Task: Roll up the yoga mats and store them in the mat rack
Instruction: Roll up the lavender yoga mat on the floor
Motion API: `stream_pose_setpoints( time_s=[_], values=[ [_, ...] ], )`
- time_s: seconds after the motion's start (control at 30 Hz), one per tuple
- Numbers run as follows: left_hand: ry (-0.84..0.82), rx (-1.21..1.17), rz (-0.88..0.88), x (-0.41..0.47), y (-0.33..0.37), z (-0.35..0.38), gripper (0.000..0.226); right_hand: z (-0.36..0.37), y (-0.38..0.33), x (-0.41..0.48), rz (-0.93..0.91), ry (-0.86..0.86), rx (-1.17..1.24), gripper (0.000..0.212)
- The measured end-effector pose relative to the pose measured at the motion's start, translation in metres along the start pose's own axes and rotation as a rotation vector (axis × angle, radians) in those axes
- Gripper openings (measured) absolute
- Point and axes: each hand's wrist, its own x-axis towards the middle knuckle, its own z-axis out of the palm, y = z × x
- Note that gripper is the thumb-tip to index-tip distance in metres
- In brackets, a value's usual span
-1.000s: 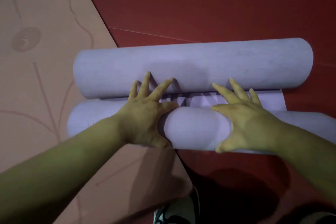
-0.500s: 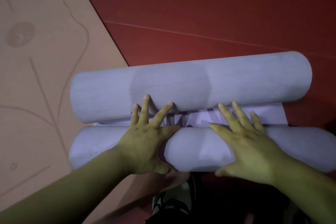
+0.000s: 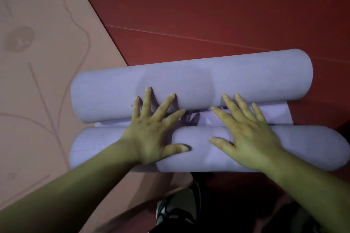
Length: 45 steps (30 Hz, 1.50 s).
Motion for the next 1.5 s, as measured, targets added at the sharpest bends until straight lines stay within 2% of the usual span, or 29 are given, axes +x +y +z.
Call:
stream_pose_setpoints(
  time_s=[0.27, 0.4, 0.53, 0.73, 0.87, 1.1, 1.5],
  values=[
    [0.044, 0.01, -0.09, 0.011, -0.006, -0.006, 0.087, -0.002, 0.011, 0.024, -0.005, 0.065, 0.031, 0.079],
    [-0.005, -0.005, -0.188, -0.007, 0.013, -0.003, 0.083, -0.004, 0.015, 0.036, -0.006, 0.063, 0.053, 0.08],
    [-0.116, -0.005, -0.254, -0.005, 0.013, -0.006, 0.091, -0.002, 0.015, 0.034, -0.029, 0.125, 0.04, 0.077],
    [-0.144, -0.031, -0.282, 0.005, 0.007, -0.009, 0.097, -0.001, 0.004, 0.024, 0.043, 0.229, 0.036, 0.073],
    [-0.125, -0.067, -0.291, 0.021, -0.002, -0.013, 0.099, 0.003, -0.005, 0.016, 0.087, 0.165, -0.034, 0.074],
    [-0.077, -0.061, -0.28, 0.031, -0.006, -0.014, 0.092, -0.005, -0.001, 0.034, 0.153, 0.047, -0.02, 0.082],
    [-0.092, 0.016, -0.272, 0.006, 0.006, -0.013, 0.088, -0.021, 0.002, 0.055, 0.227, -0.093, 0.031, 0.092]
  ],
)
